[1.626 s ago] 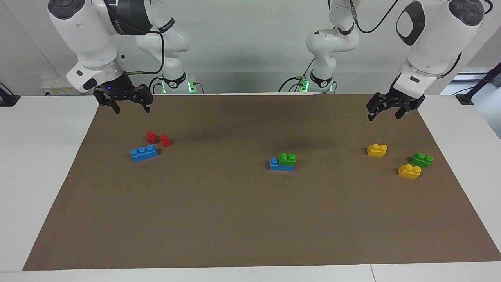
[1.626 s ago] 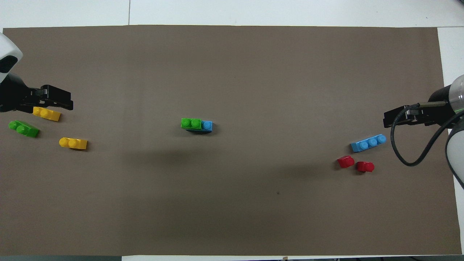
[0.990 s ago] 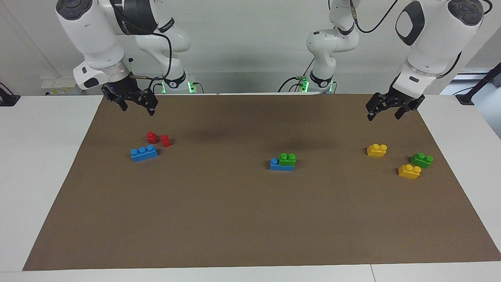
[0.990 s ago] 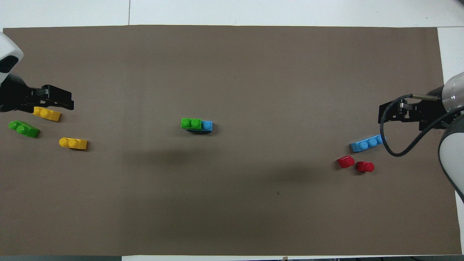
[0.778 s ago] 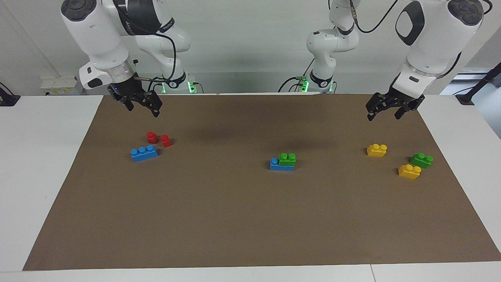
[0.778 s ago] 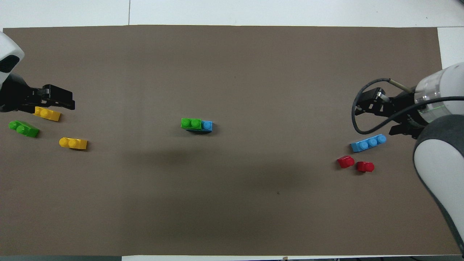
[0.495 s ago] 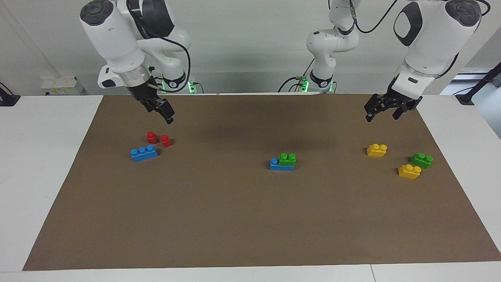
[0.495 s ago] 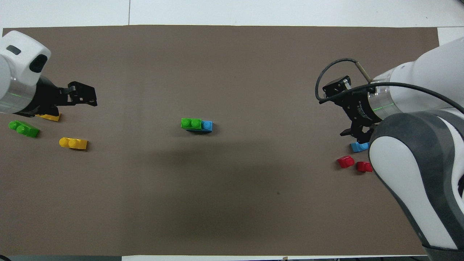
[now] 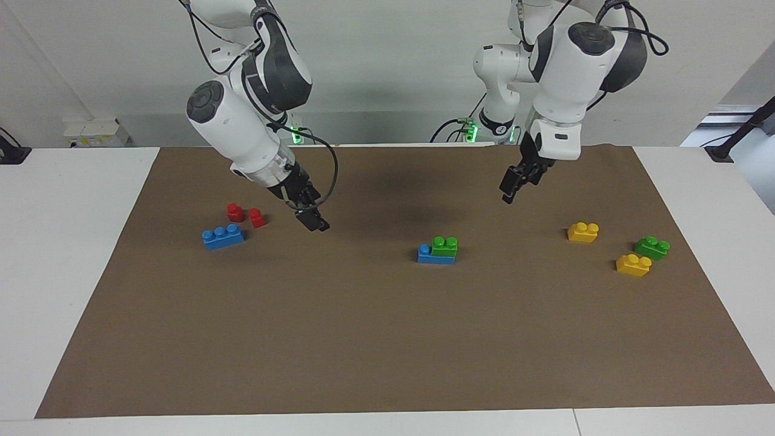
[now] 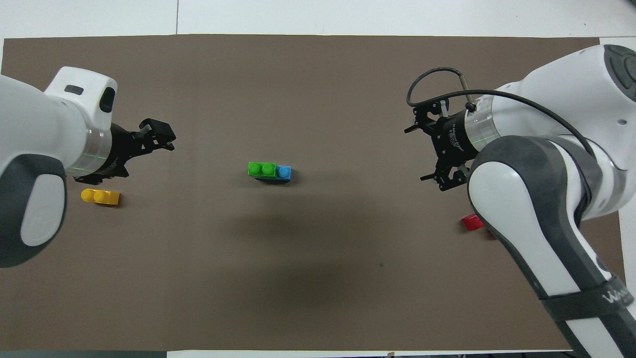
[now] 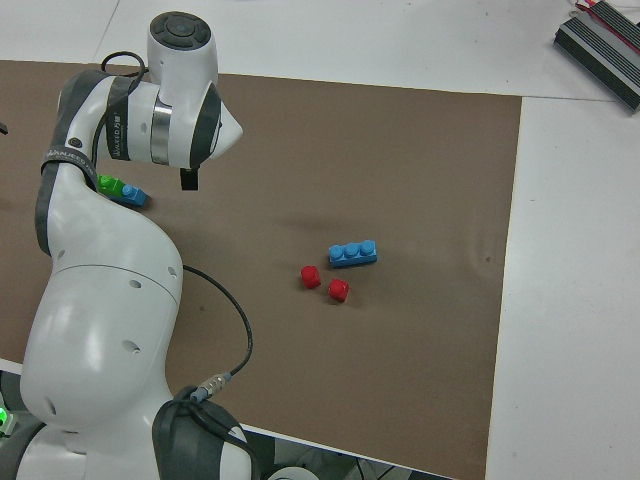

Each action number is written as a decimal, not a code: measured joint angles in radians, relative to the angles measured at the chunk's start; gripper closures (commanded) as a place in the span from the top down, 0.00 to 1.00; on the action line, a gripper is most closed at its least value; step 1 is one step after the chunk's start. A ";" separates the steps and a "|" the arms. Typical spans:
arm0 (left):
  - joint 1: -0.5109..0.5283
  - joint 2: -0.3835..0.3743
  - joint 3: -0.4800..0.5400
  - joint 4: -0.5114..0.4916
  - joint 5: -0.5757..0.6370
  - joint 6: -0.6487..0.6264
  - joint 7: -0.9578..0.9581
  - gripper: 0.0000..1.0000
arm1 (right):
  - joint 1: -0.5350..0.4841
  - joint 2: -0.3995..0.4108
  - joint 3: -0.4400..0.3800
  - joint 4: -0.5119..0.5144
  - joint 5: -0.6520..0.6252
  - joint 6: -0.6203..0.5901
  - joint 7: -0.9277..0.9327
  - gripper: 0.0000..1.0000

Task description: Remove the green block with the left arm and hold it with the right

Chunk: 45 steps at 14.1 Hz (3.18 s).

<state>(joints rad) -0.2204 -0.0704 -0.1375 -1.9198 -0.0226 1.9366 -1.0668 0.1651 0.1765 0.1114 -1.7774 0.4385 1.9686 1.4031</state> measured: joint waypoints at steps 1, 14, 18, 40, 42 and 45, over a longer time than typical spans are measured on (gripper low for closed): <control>-0.033 0.001 -0.001 -0.028 0.000 0.030 -0.130 1.00 | 0.014 0.025 0.000 -0.001 0.025 0.024 0.001 0.95; -0.148 0.201 -0.001 -0.105 0.078 0.351 -1.044 1.00 | 0.216 0.249 0.000 -0.004 0.232 0.408 0.165 0.96; -0.148 0.238 0.002 -0.105 0.082 0.405 -1.078 1.00 | 0.253 0.284 0.001 -0.007 0.233 0.464 0.165 0.96; -0.155 0.314 0.002 -0.103 0.153 0.454 -1.133 1.00 | 0.375 0.351 0.000 -0.050 0.325 0.677 0.165 0.86; -0.156 0.314 0.001 -0.103 0.154 0.457 -1.133 1.00 | 0.377 0.354 0.000 -0.050 0.325 0.677 0.165 0.69; -0.163 0.314 0.001 -0.103 0.154 0.459 -1.135 1.00 | 0.377 0.358 -0.001 -0.050 0.325 0.678 0.165 0.02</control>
<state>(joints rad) -0.3834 0.2441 -0.1361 -2.0228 0.1316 2.3957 -2.2014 0.5420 0.5346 0.1106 -1.8276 0.7635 2.6462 1.5679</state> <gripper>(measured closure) 0.000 0.295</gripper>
